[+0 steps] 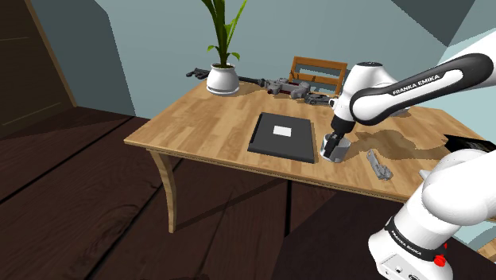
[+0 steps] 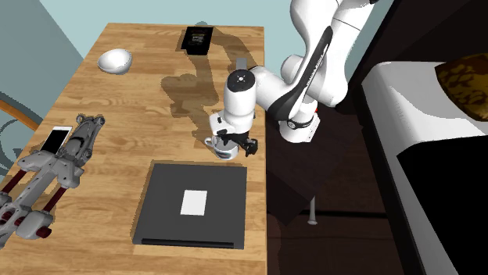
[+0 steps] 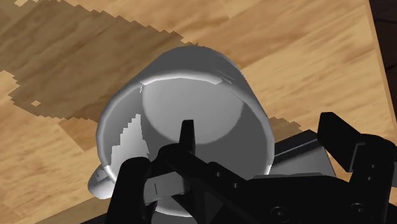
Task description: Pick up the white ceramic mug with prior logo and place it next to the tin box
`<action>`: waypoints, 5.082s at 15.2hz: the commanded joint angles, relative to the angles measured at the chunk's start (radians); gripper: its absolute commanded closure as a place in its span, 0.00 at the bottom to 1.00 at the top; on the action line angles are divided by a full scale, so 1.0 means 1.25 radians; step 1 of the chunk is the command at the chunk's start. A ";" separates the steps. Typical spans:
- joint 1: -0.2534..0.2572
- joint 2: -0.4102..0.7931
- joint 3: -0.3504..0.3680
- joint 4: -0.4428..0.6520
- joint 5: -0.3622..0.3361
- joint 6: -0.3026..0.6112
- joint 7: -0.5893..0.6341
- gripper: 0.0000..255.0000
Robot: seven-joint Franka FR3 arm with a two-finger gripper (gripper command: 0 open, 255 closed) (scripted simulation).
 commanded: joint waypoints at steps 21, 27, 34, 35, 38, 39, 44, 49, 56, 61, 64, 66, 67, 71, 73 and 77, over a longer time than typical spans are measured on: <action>0.003 -0.063 0.009 0.041 0.010 -0.104 -0.004 1.00; 0.005 -0.104 0.017 0.084 0.018 -0.187 -0.007 1.00; 0.008 -0.136 0.026 0.142 0.027 -0.277 -0.010 1.00; 0.009 -0.139 0.027 0.150 0.029 -0.289 -0.010 1.00; 0.010 -0.148 0.031 0.178 0.032 -0.325 -0.012 1.00; 0.011 -0.150 0.032 0.187 0.033 -0.337 -0.012 1.00; 0.002 -0.165 0.019 0.219 0.026 -0.381 -0.033 1.00; -0.052 -0.188 -0.069 0.218 -0.034 -0.393 -0.134 1.00; -0.113 -0.171 -0.198 0.257 -0.111 -0.395 -0.277 1.00; -0.136 -0.128 -0.294 0.313 -0.150 -0.387 -0.379 1.00; -0.140 -0.091 -0.354 0.357 -0.164 -0.379 -0.441 1.00; -0.138 -0.062 -0.396 0.390 -0.169 -0.374 -0.484 1.00; -0.135 -0.047 -0.418 0.408 -0.169 -0.370 -0.505 1.00; -0.113 0.023 -0.512 0.486 -0.159 -0.358 -0.595 1.00; -0.095 0.064 -0.565 0.530 -0.144 -0.351 -0.644 1.00; -0.035 0.163 -0.694 0.626 -0.086 -0.339 -0.755 1.00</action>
